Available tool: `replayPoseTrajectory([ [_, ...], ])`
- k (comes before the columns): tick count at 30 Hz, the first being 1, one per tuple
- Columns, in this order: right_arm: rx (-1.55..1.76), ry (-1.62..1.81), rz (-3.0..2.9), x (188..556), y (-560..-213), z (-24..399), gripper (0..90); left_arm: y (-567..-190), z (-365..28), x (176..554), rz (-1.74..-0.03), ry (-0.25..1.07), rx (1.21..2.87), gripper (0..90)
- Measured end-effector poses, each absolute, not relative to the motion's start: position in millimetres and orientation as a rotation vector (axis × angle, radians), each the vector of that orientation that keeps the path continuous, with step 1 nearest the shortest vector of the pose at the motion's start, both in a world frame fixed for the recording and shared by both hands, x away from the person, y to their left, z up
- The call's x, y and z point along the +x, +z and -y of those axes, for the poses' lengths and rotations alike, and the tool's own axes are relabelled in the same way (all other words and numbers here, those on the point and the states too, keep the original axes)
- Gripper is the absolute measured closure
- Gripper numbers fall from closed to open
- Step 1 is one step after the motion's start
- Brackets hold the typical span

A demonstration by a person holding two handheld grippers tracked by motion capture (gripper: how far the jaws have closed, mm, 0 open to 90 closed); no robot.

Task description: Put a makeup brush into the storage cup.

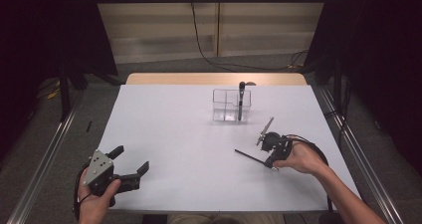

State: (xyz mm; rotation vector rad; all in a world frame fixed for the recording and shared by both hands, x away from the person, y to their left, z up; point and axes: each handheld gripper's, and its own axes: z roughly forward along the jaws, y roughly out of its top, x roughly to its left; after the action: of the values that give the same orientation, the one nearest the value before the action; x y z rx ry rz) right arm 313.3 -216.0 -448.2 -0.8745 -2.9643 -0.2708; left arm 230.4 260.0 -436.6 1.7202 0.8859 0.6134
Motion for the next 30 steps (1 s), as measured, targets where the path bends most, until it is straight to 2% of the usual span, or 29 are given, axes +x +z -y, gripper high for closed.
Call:
replayPoseTrajectory([
  [12, -0.951, -0.369, 2.965, 309, -442, 222, 86.1, -436, -260, 230, -0.887, 0.615, 1.718, 2.5],
  [30, -1.086, -0.806, 2.877, 302, -433, 239, 86.1, -436, -260, 230, -0.883, 0.612, 1.719, 2.5],
])
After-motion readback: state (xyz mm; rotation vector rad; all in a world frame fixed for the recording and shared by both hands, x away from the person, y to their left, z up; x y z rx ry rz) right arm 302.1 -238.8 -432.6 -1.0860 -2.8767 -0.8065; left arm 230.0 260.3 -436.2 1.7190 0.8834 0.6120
